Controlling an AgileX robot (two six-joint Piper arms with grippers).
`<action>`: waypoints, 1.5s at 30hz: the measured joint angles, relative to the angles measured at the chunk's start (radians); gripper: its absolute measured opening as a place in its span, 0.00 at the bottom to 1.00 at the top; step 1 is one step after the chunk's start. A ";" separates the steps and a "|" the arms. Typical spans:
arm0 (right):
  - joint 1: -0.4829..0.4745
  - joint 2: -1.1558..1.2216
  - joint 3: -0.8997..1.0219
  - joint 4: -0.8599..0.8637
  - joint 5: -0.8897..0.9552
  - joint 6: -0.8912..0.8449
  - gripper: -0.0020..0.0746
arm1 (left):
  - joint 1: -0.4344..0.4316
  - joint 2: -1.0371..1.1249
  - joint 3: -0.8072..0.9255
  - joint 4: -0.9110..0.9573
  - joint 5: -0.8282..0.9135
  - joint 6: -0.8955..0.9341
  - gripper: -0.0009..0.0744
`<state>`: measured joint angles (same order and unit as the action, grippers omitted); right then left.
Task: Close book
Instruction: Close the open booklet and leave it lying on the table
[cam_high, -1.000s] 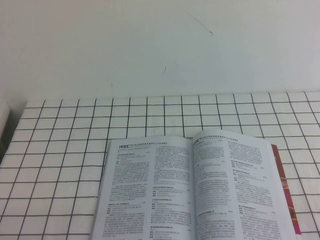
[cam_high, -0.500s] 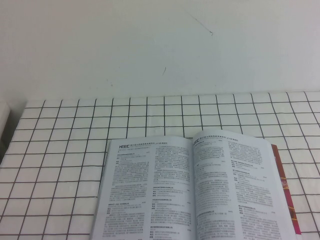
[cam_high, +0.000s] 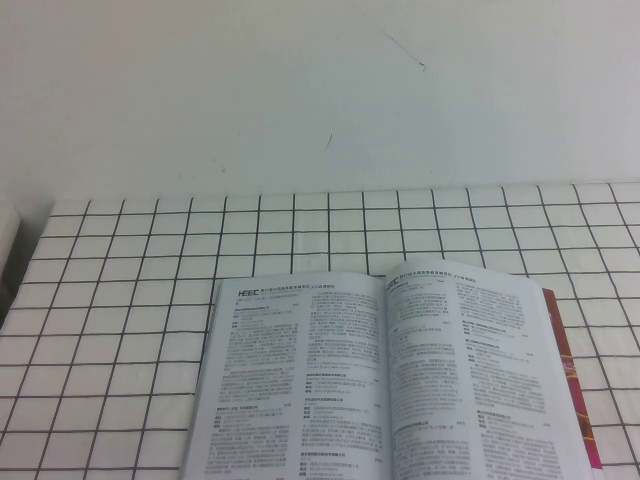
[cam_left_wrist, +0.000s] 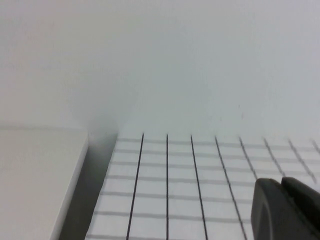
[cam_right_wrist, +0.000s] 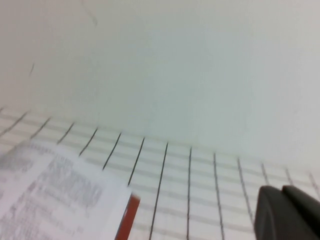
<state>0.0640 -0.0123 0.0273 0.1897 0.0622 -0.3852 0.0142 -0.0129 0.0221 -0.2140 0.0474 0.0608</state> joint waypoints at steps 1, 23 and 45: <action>0.000 0.000 0.000 0.001 -0.049 0.000 0.02 | 0.000 0.000 0.000 -0.025 -0.039 0.000 0.01; 0.000 0.000 0.000 0.005 -0.471 0.042 0.02 | 0.000 0.000 0.000 -0.173 -0.356 -0.071 0.01; 0.000 0.108 -0.617 -0.333 -0.497 0.411 0.02 | 0.000 -0.002 -0.559 0.445 -0.300 -0.538 0.01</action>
<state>0.0640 0.0954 -0.5894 -0.1438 -0.4352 0.0260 0.0142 -0.0145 -0.5368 0.2307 -0.2529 -0.4773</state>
